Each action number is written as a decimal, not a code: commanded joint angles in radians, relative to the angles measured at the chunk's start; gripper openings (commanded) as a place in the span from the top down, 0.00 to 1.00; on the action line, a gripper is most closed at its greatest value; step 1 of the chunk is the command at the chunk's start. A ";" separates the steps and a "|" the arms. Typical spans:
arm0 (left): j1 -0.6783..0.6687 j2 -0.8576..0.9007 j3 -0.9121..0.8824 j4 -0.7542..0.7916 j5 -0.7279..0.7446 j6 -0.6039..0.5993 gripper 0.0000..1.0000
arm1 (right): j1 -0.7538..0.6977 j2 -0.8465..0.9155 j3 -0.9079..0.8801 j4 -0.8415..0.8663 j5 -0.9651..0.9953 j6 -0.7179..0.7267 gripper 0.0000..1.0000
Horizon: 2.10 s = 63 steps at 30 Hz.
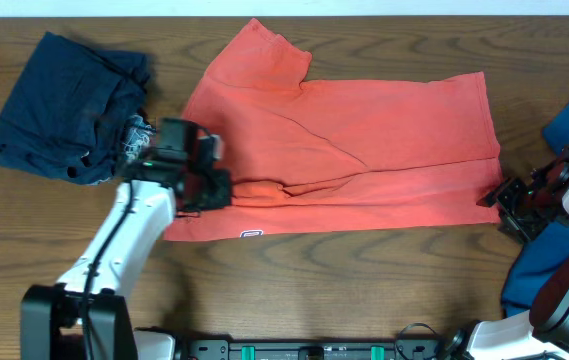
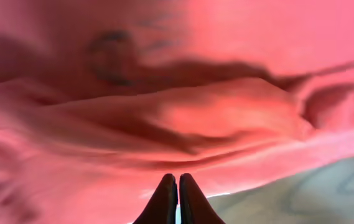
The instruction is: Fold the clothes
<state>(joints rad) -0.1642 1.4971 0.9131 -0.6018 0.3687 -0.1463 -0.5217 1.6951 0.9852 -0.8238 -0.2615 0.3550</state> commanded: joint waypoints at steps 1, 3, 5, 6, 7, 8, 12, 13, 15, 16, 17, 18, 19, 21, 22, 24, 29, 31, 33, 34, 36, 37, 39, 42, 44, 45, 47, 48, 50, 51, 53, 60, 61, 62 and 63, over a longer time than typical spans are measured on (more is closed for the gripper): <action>-0.060 0.061 -0.037 0.039 0.011 0.061 0.94 | -0.008 0.005 -0.004 0.002 -0.008 -0.004 0.35; -0.084 0.101 -0.037 0.077 -0.003 0.064 0.94 | -0.008 0.005 -0.004 0.003 -0.008 -0.004 0.35; -0.097 0.146 -0.037 0.126 -0.003 0.064 0.94 | -0.008 0.005 -0.004 0.005 -0.009 -0.004 0.34; -0.101 0.174 -0.037 0.153 -0.003 0.064 0.94 | -0.008 0.005 -0.004 0.006 -0.008 -0.003 0.33; -0.103 0.196 -0.037 0.171 -0.002 0.064 0.94 | -0.008 0.005 -0.004 0.007 -0.009 0.002 0.34; -0.103 0.221 -0.037 0.193 -0.002 0.063 0.94 | -0.008 0.005 -0.004 0.006 -0.008 0.008 0.33; -0.103 0.267 -0.037 0.295 -0.003 0.055 0.94 | -0.008 0.005 -0.004 0.013 -0.009 0.015 0.33; -0.103 0.267 -0.034 0.317 -0.003 0.055 0.94 | -0.008 0.005 -0.004 0.013 -0.009 0.015 0.33; -0.100 0.262 -0.011 0.317 -0.004 0.043 0.94 | -0.008 0.005 -0.004 0.012 -0.015 0.014 0.33; -0.097 0.257 0.003 0.310 -0.003 0.037 0.94 | -0.008 0.005 -0.004 0.012 -0.020 0.014 0.33; -0.094 0.252 0.016 0.298 -0.003 0.037 0.94 | -0.008 0.005 -0.004 0.012 -0.020 0.014 0.33; -0.091 0.245 0.029 0.283 -0.003 0.037 0.89 | -0.008 0.005 -0.004 0.012 -0.020 0.014 0.33; -0.087 0.237 0.040 0.263 -0.003 0.037 0.83 | -0.008 0.005 -0.004 0.011 -0.020 0.013 0.33; -0.080 0.217 0.061 0.217 -0.004 0.038 0.71 | -0.008 0.005 -0.004 0.006 -0.020 0.008 0.34; -0.075 0.201 0.074 0.183 -0.005 0.038 0.68 | -0.008 0.005 -0.004 0.003 -0.020 0.002 0.34; -0.065 0.167 0.097 0.110 -0.027 0.038 0.66 | -0.008 0.005 -0.004 0.000 -0.020 -0.012 0.34; -0.042 0.053 0.116 -0.111 -0.174 0.037 0.62 | -0.008 0.005 -0.003 -0.016 -0.021 -0.029 0.33; -0.034 0.037 0.116 -0.197 -0.219 0.037 0.60 | -0.008 0.005 -0.003 -0.027 -0.026 -0.058 0.33; -0.027 0.040 0.110 -0.267 -0.232 0.037 0.59 | -0.008 0.005 -0.004 -0.048 -0.028 -0.079 0.31; -0.024 0.041 0.097 -0.284 -0.232 0.037 0.59 | -0.008 0.005 -0.004 -0.064 -0.027 -0.080 0.30; -0.021 0.043 0.053 -0.279 -0.234 0.027 0.57 | -0.008 0.005 -0.006 -0.096 -0.027 -0.081 0.28; -0.017 0.046 0.027 -0.269 -0.253 0.006 0.56 | -0.008 0.005 -0.008 -0.105 -0.027 -0.084 0.28; -0.011 0.051 -0.022 -0.240 -0.298 -0.027 0.55 | -0.008 0.005 -0.020 -0.108 -0.020 -0.083 0.27; 0.008 0.053 -0.092 -0.193 -0.351 -0.063 0.50 | -0.008 0.005 -0.046 -0.080 -0.006 -0.082 0.27; 0.027 0.053 -0.127 -0.159 -0.380 -0.091 0.48 | -0.008 0.005 -0.070 -0.034 0.006 -0.070 0.27; 0.039 0.053 -0.142 -0.138 -0.389 -0.105 0.48 | -0.008 0.005 -0.089 0.012 0.006 -0.063 0.26; 0.066 0.053 -0.166 -0.093 -0.389 -0.119 0.48 | -0.008 0.005 -0.124 0.101 -0.003 -0.051 0.27; 0.077 0.053 -0.172 -0.080 -0.389 -0.127 0.48 | -0.008 0.005 -0.141 0.145 -0.014 -0.036 0.31; 0.101 0.053 -0.174 -0.066 -0.389 -0.137 0.48 | -0.008 0.005 -0.166 0.210 -0.060 -0.030 0.38; 0.110 0.053 -0.174 -0.060 -0.389 -0.137 0.48 | -0.008 0.005 -0.178 0.241 -0.074 -0.029 0.45; 0.122 0.055 -0.174 -0.045 -0.389 -0.137 0.48 | -0.008 0.005 -0.185 0.283 -0.070 -0.026 0.56; 0.136 0.057 -0.173 -0.058 -0.389 -0.137 0.94 | -0.011 -0.005 -0.172 0.197 -0.060 -0.002 0.99; 0.137 0.057 -0.172 -0.073 -0.389 -0.137 0.94 | -0.015 -0.012 -0.164 0.155 -0.035 0.008 0.99; 0.142 0.057 -0.168 -0.094 -0.391 -0.142 0.94 | -0.020 -0.020 -0.153 0.109 -0.003 0.015 0.99; 0.148 0.057 -0.163 -0.118 -0.406 -0.157 0.94 | -0.026 -0.032 -0.142 0.059 0.031 0.015 0.99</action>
<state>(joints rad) -0.0326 1.5467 0.7448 -0.6823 -0.0078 -0.2790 -0.5236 1.6806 0.8314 -0.6979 -0.3210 0.3485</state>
